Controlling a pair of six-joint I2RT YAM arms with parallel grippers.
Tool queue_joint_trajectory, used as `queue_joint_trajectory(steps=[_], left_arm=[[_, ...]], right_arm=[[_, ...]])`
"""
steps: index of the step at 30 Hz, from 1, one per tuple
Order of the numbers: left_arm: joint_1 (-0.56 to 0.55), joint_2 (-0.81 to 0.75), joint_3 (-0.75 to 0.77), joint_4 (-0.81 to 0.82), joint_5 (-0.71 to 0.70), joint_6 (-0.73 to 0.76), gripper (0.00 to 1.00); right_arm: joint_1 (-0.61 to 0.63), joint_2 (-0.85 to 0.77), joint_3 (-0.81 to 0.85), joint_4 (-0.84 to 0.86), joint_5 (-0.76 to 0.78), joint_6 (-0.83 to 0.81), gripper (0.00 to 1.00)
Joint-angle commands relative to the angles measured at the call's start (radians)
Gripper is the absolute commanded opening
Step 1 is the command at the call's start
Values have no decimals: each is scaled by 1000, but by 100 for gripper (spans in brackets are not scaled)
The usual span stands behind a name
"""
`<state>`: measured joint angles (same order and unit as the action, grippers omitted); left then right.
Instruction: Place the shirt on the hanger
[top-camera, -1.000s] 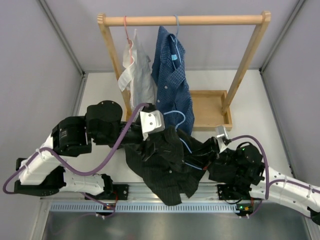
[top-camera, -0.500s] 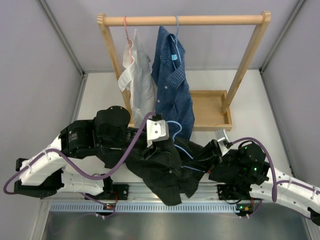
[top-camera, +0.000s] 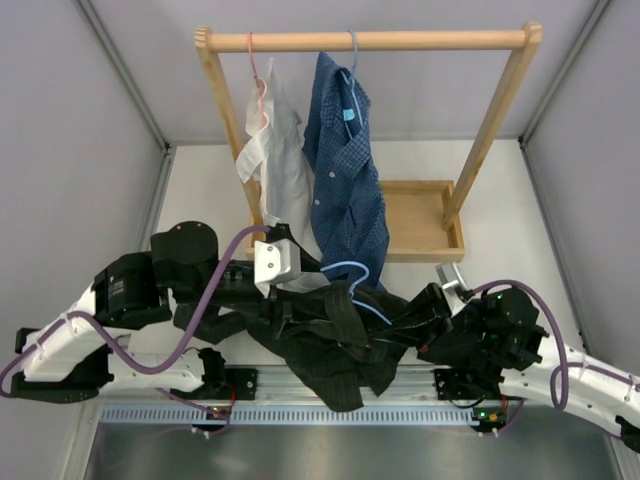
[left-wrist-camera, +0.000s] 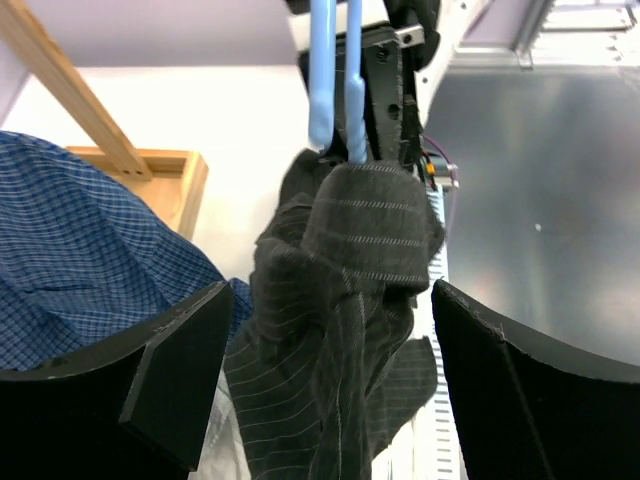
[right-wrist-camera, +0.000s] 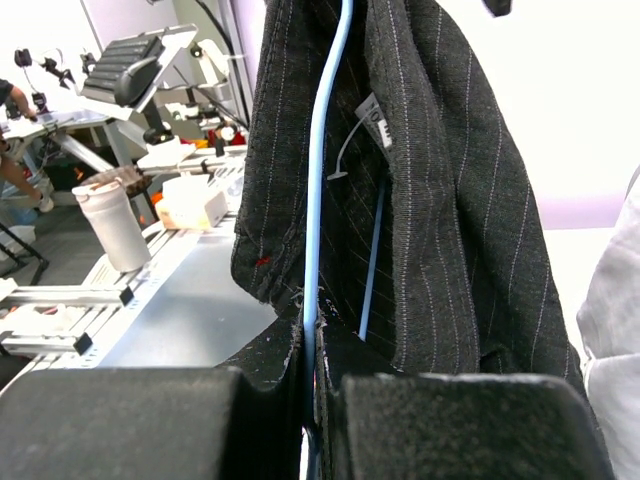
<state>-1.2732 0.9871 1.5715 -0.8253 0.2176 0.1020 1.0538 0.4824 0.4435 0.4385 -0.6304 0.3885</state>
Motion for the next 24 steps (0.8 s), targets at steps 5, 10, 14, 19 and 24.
queue_joint_trajectory(steps=[5, 10, 14, 19, 24], left_arm=[[0, -44, -34, 144, -54, -33, 81], [0, 19, -16, 138, 79, -51, 82], [0, 42, -22, 137, 163, -45, 66], [0, 28, -22, 140, 174, -44, 11], [0, -25, -39, 152, 164, -28, 0]], right_arm=[[15, -13, 55, 103, -60, -8, 0], [17, 28, 81, 108, -94, -7, 0], [15, 47, 106, 103, -123, -11, 0], [15, 48, 142, 49, -127, -39, 0], [15, 16, 139, -10, -75, -77, 0]])
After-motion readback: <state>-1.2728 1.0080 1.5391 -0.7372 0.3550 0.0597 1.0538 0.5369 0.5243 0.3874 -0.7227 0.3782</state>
